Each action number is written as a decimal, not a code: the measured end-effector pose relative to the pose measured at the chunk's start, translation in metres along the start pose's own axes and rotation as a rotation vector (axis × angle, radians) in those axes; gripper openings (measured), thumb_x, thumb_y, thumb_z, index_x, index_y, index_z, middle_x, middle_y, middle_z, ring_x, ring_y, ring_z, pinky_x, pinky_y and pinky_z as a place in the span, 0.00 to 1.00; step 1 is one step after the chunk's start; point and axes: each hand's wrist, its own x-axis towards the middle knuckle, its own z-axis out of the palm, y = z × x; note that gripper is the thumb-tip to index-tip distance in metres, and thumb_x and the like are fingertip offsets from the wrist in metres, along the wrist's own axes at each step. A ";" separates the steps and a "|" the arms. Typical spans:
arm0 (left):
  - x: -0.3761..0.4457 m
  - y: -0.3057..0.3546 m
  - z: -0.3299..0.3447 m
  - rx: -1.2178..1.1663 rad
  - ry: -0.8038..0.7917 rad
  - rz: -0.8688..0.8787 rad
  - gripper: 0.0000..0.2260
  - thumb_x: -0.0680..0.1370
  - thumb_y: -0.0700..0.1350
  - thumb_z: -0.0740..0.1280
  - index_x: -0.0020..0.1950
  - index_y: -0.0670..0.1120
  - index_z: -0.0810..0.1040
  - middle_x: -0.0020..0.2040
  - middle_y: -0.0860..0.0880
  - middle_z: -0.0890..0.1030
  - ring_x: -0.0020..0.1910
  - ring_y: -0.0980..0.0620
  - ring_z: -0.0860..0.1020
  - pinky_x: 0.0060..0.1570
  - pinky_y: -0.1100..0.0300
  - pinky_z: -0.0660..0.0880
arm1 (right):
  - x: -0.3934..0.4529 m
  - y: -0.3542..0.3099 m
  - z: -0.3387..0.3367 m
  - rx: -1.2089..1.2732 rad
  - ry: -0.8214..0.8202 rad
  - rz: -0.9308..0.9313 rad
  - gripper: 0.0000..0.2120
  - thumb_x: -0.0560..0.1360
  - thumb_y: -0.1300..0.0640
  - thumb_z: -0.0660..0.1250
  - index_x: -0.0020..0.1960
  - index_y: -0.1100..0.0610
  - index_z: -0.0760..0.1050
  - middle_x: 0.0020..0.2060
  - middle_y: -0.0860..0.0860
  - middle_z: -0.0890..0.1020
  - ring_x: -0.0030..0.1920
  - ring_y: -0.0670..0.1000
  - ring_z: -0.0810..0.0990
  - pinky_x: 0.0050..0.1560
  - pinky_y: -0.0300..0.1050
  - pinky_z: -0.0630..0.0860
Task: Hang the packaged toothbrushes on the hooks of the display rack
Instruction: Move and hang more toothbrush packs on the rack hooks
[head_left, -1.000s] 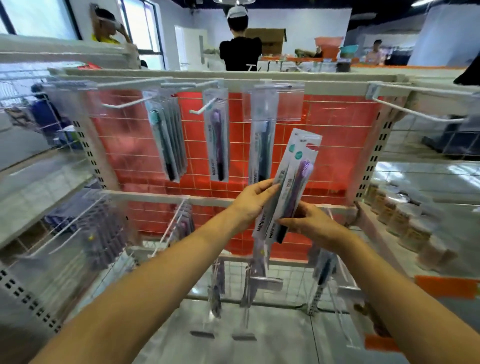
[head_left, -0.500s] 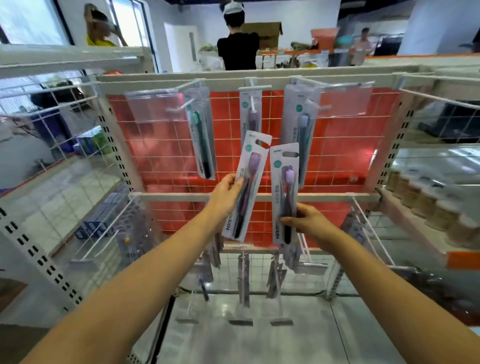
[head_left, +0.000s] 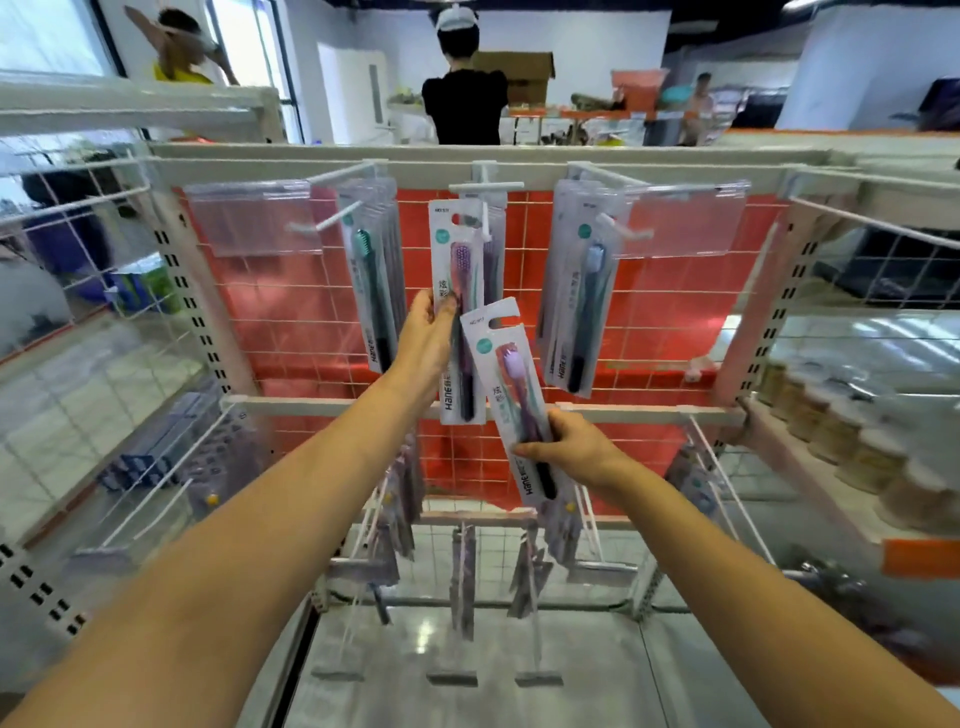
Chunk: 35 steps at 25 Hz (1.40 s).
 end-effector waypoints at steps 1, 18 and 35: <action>0.006 -0.002 0.004 0.004 0.012 -0.007 0.02 0.80 0.47 0.61 0.52 0.51 0.72 0.53 0.47 0.79 0.52 0.50 0.78 0.53 0.53 0.76 | 0.004 -0.001 -0.006 -0.035 -0.006 -0.017 0.09 0.73 0.63 0.69 0.51 0.55 0.73 0.43 0.46 0.80 0.47 0.47 0.79 0.46 0.37 0.77; 0.044 0.006 0.041 -0.086 0.172 -0.298 0.16 0.82 0.45 0.52 0.36 0.48 0.70 0.34 0.49 0.74 0.33 0.53 0.73 0.31 0.67 0.73 | 0.070 -0.057 -0.034 -0.156 0.023 -0.241 0.09 0.75 0.57 0.68 0.53 0.56 0.70 0.46 0.54 0.80 0.46 0.53 0.81 0.47 0.44 0.79; 0.044 -0.026 0.020 -0.076 0.095 -0.229 0.07 0.79 0.37 0.61 0.48 0.45 0.78 0.35 0.51 0.83 0.34 0.54 0.80 0.40 0.61 0.79 | 0.106 -0.048 -0.002 0.207 0.119 -0.247 0.15 0.76 0.59 0.65 0.62 0.60 0.70 0.51 0.59 0.79 0.52 0.56 0.80 0.55 0.51 0.78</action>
